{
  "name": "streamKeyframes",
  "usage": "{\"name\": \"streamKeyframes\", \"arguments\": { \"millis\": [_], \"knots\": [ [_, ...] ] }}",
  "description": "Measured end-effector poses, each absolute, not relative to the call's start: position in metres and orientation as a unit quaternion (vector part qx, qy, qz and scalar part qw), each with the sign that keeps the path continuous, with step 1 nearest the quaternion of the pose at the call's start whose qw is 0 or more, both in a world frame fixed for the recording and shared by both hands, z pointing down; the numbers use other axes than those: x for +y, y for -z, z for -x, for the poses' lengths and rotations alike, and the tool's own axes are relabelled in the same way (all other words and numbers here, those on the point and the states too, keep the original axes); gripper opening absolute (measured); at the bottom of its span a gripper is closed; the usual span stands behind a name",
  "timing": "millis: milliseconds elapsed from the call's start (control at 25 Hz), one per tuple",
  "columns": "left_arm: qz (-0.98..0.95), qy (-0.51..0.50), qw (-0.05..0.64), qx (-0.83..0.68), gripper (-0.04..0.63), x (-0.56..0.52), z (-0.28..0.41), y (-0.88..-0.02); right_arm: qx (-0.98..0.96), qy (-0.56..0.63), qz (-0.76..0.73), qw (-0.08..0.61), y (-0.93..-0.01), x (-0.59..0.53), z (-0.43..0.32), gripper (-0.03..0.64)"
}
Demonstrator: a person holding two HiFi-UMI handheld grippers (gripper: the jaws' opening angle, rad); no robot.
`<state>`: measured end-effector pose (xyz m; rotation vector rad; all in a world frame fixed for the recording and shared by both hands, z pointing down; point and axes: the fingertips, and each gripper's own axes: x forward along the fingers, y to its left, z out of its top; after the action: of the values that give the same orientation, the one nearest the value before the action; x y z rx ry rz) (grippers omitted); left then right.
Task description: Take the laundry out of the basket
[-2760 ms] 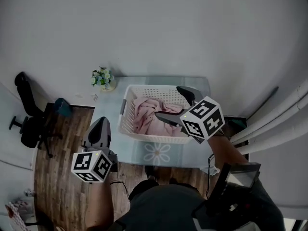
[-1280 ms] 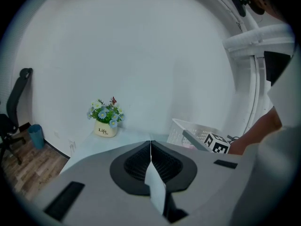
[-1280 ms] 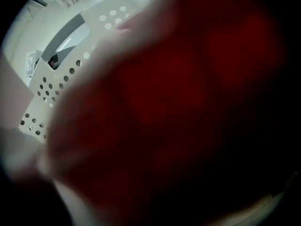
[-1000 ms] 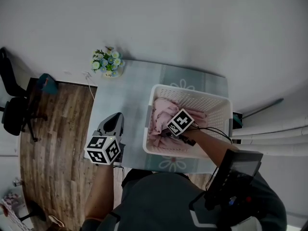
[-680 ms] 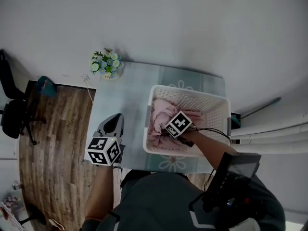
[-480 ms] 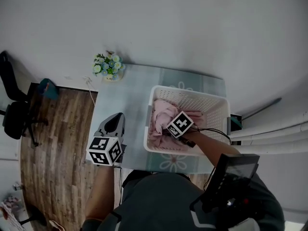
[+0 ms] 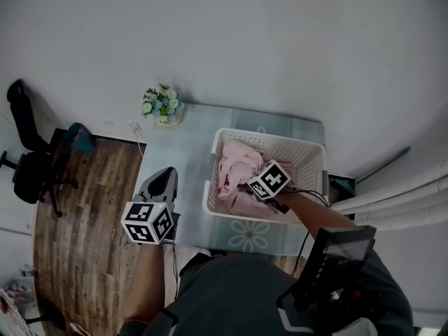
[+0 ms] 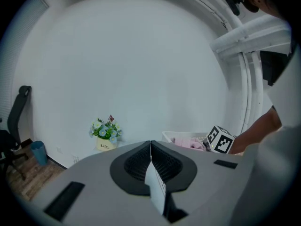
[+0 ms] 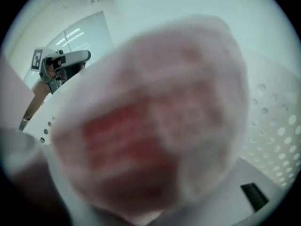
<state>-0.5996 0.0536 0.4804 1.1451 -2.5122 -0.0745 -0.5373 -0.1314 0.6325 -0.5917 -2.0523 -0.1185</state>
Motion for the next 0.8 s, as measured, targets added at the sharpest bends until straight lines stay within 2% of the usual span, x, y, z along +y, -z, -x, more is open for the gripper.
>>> {"name": "streamKeyframes", "arguments": {
  "millis": [520,800],
  "knots": [
    [-0.390,0.027,0.141,-0.909,0.009,0.044,0.548,-0.420,-0.928,0.003,0.232,0.293,-0.482,-0.157,0.516,0.295],
    [-0.392,0.040,0.111,-0.912,0.009,0.029,0.508,-0.375,-0.954,-0.009,0.223,0.200,-0.392,-0.170,0.477,0.295]
  ]
}}
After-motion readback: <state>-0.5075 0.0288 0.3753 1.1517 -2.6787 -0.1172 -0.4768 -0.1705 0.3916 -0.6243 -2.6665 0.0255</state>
